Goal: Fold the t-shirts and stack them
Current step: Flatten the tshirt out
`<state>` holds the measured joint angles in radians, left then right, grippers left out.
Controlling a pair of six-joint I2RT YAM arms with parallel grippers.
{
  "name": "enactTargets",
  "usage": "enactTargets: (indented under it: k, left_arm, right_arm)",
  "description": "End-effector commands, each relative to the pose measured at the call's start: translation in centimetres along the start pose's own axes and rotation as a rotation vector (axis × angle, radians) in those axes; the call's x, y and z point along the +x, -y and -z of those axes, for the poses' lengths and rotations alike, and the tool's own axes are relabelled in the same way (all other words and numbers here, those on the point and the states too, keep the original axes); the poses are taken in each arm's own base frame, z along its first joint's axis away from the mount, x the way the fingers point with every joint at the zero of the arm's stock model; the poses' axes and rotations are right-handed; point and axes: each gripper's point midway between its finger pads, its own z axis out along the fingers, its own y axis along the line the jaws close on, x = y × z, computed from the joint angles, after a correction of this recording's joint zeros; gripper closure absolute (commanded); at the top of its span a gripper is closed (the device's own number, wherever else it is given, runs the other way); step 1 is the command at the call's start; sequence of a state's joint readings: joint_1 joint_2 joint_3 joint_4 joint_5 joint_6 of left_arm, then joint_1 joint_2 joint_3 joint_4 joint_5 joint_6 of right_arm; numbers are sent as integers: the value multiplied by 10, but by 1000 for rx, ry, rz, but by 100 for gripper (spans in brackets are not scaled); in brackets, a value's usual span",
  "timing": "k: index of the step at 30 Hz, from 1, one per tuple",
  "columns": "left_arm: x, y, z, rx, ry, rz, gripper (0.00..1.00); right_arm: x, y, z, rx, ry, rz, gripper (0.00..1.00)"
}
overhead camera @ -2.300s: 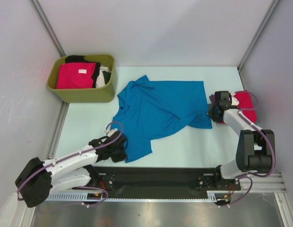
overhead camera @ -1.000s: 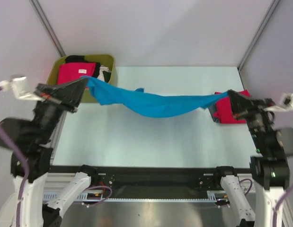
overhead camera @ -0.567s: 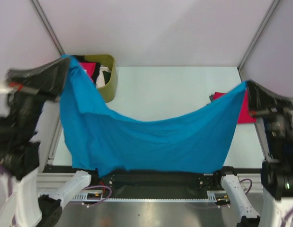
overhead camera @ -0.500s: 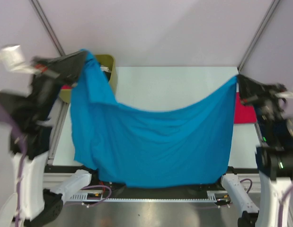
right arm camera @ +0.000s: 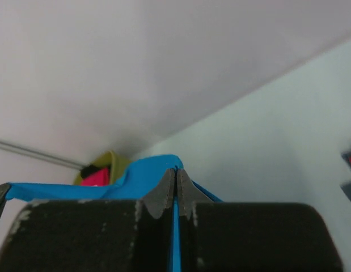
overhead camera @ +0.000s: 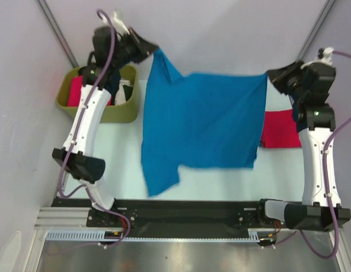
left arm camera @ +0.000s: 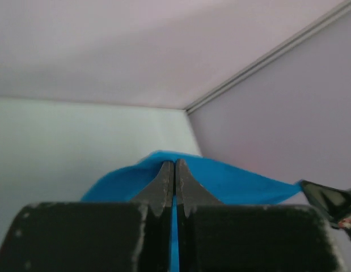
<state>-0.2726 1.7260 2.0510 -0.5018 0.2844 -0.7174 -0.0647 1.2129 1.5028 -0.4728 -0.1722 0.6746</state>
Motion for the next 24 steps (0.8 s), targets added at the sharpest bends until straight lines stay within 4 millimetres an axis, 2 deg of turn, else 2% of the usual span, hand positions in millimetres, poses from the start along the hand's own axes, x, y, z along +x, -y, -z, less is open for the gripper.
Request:
enactTargets:
  k: [1, 2, 3, 6, 7, 9, 10, 12, 14, 15, 17, 18, 20, 21, 22, 23, 24]
  left_arm:
    - [-104, 124, 76, 313, 282, -91, 100]
    - [-106, 117, 59, 312, 269, -48, 100]
    - [-119, 120, 60, 350, 306, -47, 100]
    - [-120, 106, 43, 375, 291, -2, 100]
    - [-115, 92, 32, 338, 281, 7, 100]
    - [-111, 79, 24, 300, 286, -20, 100]
    - [-97, 55, 7, 248, 253, -5, 100]
    - [-75, 25, -11, 192, 216, -5, 100]
    - [-55, 6, -21, 169, 174, -4, 100]
    - [-34, -13, -27, 139, 134, 10, 100]
    - [-10, -36, -31, 92, 97, 22, 100]
    - [21, -66, -38, 33, 48, 47, 100]
    - [40, -78, -26, -8, 42, 52, 100]
    - [67, -105, -26, -64, 14, 68, 100]
    - [67, -100, -12, -63, 37, 62, 100]
    - [80, -102, -8, -72, 30, 61, 100]
    - [103, -123, -1, -138, 12, 72, 100]
  right_arm:
    - [-59, -57, 11, -163, 109, -26, 100]
    - [-56, -51, -5, -152, 85, -35, 100]
    - [-58, -53, -9, -159, 84, -36, 100]
    - [-52, -50, -28, -172, 56, -53, 100]
    - [-49, -46, -33, -169, 44, -53, 100]
    - [-35, -30, -49, -143, 17, -54, 100]
    - [-30, -24, -54, -136, 7, -55, 100]
    - [-10, -3, -69, -110, -25, -57, 100]
    - [4, 11, -78, -97, -45, -49, 100]
    - [21, 28, -84, -69, -80, -52, 100]
    - [35, 41, -88, -51, -100, -53, 100]
    - [56, 61, -91, -8, -140, -68, 100]
    - [73, 77, -91, 16, -160, -70, 100]
    - [84, 87, -90, 35, -180, -68, 100]
    - [103, 108, -87, 87, -209, -79, 100]
    - [112, 115, -86, 97, -220, -78, 100]
    - [120, 123, -83, 111, -233, -72, 100]
